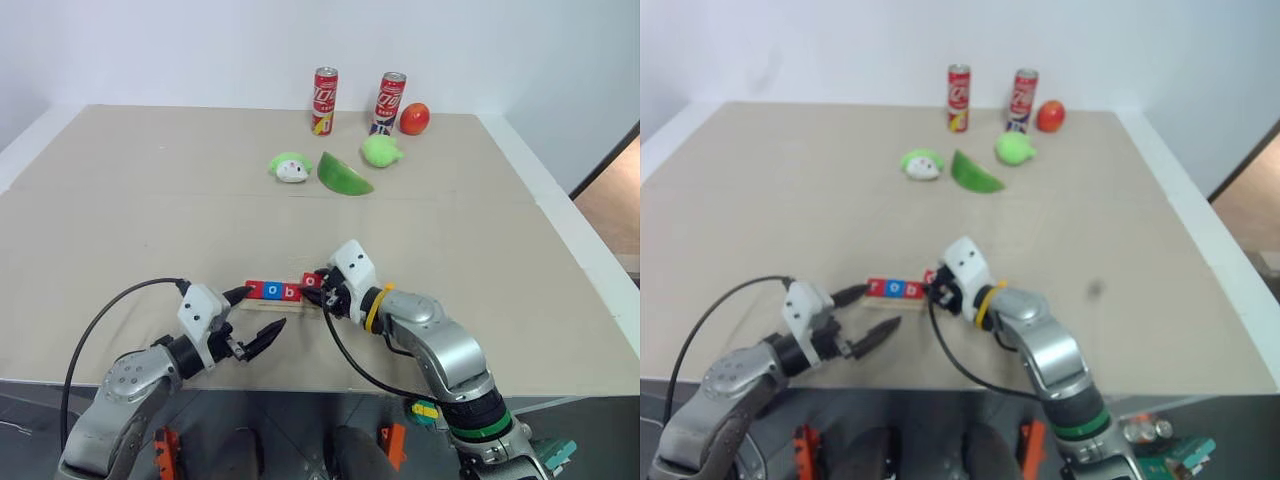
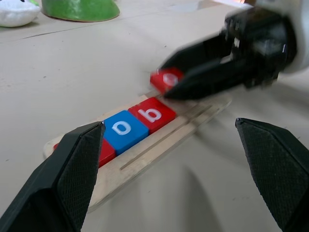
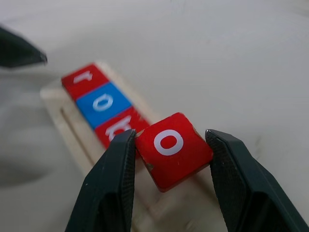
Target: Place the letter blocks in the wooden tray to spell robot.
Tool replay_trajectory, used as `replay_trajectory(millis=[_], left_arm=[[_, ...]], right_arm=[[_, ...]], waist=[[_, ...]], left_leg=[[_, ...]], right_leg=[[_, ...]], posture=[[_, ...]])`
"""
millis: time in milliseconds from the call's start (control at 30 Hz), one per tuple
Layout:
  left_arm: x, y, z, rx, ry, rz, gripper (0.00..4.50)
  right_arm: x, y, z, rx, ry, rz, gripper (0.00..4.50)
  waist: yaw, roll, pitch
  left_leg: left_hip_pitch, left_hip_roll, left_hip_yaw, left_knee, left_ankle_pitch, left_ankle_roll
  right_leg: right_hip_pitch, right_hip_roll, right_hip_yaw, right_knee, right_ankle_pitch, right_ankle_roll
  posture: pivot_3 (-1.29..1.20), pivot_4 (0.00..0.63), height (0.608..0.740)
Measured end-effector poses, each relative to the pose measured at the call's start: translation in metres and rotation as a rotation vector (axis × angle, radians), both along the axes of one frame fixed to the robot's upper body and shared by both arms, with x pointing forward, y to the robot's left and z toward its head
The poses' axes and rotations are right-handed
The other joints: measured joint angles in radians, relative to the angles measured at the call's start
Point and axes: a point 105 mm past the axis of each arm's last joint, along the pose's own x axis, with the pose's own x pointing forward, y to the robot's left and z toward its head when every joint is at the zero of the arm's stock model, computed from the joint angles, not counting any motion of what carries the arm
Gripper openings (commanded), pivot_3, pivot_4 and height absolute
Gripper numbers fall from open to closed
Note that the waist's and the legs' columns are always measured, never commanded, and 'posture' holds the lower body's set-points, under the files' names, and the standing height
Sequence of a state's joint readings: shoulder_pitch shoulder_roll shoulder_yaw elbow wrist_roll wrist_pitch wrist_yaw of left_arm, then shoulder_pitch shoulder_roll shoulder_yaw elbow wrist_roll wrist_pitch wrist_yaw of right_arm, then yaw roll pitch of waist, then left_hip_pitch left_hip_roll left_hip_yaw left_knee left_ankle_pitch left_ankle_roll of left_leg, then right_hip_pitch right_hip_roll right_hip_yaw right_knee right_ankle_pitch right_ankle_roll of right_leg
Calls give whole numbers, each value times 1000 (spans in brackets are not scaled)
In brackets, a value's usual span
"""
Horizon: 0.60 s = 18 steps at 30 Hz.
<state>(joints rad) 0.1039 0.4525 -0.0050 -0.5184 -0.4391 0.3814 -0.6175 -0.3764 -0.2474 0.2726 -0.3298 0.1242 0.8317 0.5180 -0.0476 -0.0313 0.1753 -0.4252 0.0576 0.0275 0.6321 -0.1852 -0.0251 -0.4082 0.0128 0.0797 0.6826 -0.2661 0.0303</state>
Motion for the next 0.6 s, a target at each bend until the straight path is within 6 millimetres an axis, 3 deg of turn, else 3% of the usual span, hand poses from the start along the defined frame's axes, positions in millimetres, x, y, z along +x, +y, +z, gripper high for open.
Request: replay_trajectory(millis=[567, 600], left_arm=[[2, 0, 1, 11, -3, 12, 4500], [2, 0, 1, 11, -4, 12, 4500]], right_arm=[[-5, 3, -2, 13, 11, 25, 1663], [-5, 4, -2, 18, 12, 27, 2163]], waist=[[0, 0, 0], [0, 0, 0]], left_leg=[[0, 0, 0, 0, 0, 0], [0, 0, 0, 0, 0, 0]], right_leg=[[0, 0, 0, 0, 0, -1], [0, 0, 0, 0, 0, -1]], posture=[[0, 150, 740], [0, 150, 740]])
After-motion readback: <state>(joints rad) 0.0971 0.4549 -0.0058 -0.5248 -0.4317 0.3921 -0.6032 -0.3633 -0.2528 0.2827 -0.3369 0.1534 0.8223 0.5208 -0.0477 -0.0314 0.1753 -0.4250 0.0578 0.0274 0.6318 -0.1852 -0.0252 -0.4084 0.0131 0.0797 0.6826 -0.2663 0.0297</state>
